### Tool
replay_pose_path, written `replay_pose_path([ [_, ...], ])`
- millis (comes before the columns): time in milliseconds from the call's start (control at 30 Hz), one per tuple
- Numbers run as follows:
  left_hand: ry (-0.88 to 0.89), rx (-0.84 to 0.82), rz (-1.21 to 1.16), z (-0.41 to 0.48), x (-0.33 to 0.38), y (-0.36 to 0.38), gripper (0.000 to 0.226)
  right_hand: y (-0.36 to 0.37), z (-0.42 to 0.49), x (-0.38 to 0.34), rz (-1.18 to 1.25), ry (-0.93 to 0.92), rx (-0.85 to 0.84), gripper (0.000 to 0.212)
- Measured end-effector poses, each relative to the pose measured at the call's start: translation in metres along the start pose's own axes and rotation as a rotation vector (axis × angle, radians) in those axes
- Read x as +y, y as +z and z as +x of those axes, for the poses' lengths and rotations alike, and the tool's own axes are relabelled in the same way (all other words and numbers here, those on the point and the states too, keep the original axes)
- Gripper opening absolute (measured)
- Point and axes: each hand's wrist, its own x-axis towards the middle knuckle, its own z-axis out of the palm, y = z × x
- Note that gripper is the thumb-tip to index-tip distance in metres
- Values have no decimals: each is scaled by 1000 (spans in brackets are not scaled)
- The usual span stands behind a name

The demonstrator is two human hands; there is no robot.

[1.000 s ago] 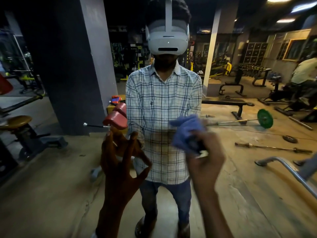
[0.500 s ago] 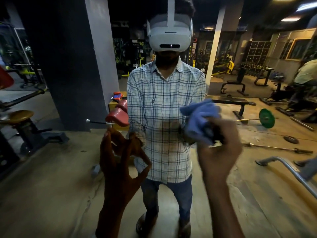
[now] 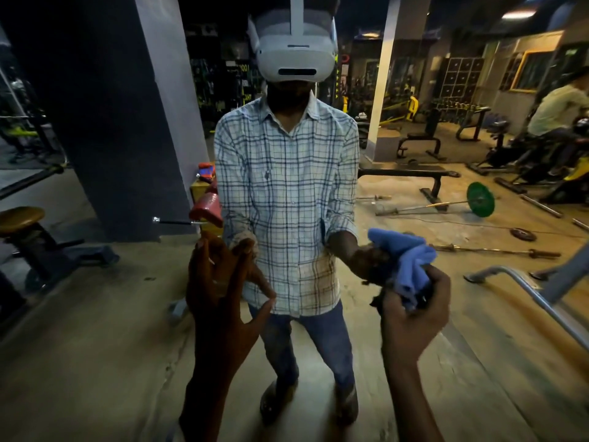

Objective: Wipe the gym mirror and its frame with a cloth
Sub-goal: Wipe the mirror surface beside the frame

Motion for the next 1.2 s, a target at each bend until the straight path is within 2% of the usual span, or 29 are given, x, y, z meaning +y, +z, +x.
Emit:
replay_pose_path([
  [200, -18, 3, 1, -5, -18, -9, 91, 3, -39, 9, 109, 311, 143, 26],
  [300, -7, 35, 14, -6, -25, -13, 88, 17, -28, -19, 178, 314, 212, 19],
  [367, -28, 40, 28, -6, -29, -15, 86, 40, -35, -52, 188, 201, 101, 19],
  [433, -56, 42, 36, -6, -31, -17, 83, 57, -55, -69, 162, 18, -128, 25],
  [500, -94, 19, 39, -7, -32, -21, 81, 58, -67, -59, 125, -137, -365, 33],
  [567, -116, -16, 32, -9, -34, -23, 83, 47, -59, -39, 59, -238, -457, 33],
  [633, -112, -15, 40, -11, -38, -24, 84, 30, -44, -23, 45, -175, -356, 32],
  [767, -151, 6, 49, -11, -37, -20, 83, 6, -23, -5, 21, 68, 7, 30],
  [833, -217, 45, 79, -11, -34, -18, 88, 8, -21, -6, 60, 176, 59, 31],
  [933, -197, 41, 79, -11, -32, -20, 90, 29, -27, -32, 181, 288, 110, 37],
  [1000, -141, 48, 83, -8, -31, -22, 89, 46, -39, -51, 178, 215, -10, 32],
  [1100, -157, 94, 92, -7, -35, -23, 92, 59, -53, -68, 122, 13, -368, 31],
  [1167, -195, 59, 58, -5, -39, -26, 97, 55, -37, -65, 126, -158, -424, 32],
  [1200, -176, 48, 61, -4, -44, -28, 98, 52, -25, -64, 127, -165, -359, 35],
])
